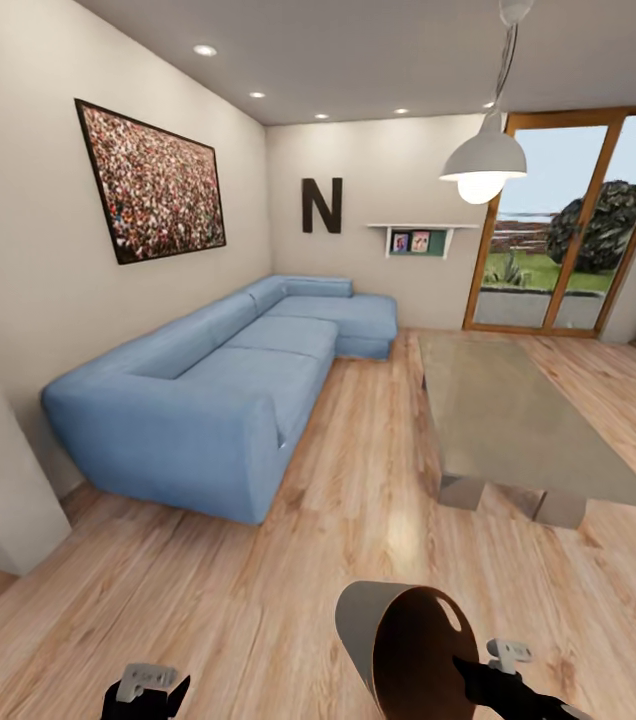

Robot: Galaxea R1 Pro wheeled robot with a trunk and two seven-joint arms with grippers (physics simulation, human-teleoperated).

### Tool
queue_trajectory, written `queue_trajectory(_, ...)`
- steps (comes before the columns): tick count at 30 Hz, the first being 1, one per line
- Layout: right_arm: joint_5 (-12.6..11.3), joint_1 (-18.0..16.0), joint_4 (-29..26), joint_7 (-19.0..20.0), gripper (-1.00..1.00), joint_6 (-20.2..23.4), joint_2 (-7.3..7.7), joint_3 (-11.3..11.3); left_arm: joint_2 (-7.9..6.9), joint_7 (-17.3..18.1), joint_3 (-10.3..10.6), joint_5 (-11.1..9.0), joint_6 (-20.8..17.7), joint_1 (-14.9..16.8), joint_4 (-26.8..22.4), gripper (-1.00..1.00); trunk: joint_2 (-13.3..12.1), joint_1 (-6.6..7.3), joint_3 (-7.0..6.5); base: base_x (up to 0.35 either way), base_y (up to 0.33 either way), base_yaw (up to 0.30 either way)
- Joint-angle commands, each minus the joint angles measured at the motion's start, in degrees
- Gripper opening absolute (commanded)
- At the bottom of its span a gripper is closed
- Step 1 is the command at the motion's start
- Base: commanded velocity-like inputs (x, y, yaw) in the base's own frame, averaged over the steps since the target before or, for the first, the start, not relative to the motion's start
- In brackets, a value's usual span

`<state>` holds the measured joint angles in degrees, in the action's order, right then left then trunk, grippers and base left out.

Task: Put the three can of soda from the living room inside the tash can in the kitchen.

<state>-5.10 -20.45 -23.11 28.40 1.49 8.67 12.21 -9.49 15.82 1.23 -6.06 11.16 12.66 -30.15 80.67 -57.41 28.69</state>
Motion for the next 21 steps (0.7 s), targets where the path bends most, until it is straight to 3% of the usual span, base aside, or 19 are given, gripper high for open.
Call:
queue_trajectory(1,-0.6,0.0,-0.1,0.5,-1.00,0.1,0.00,0.2,0.00,0.0,0.0,0.0,0.0,0.0,0.0,1.00,0.0,0.00,0.08,0.214,-0.222,-0.077)
queue_trajectory(10,-0.5,0.0,-0.1,0.9,-1.00,-0.5,0.07,0.2,0.00,0.0,-0.4,-0.1,0.0,0.0,0.1,1.00,0.0,0.00,0.49,0.167,-0.198,-0.036)
queue_trajectory(14,-0.6,0.0,-0.2,0.6,-1.00,-0.5,0.03,0.2,0.00,0.0,-0.7,-0.1,0.0,0.0,0.2,1.00,0.0,0.00,0.50,0.015,-0.019,-0.059)
queue_trajectory(21,-0.7,0.0,-0.1,0.5,-1.00,0.1,0.03,0.2,0.00,0.0,-0.7,-0.1,-0.1,0.0,0.2,1.00,0.0,0.00,0.50,0.111,0.088,-0.231)
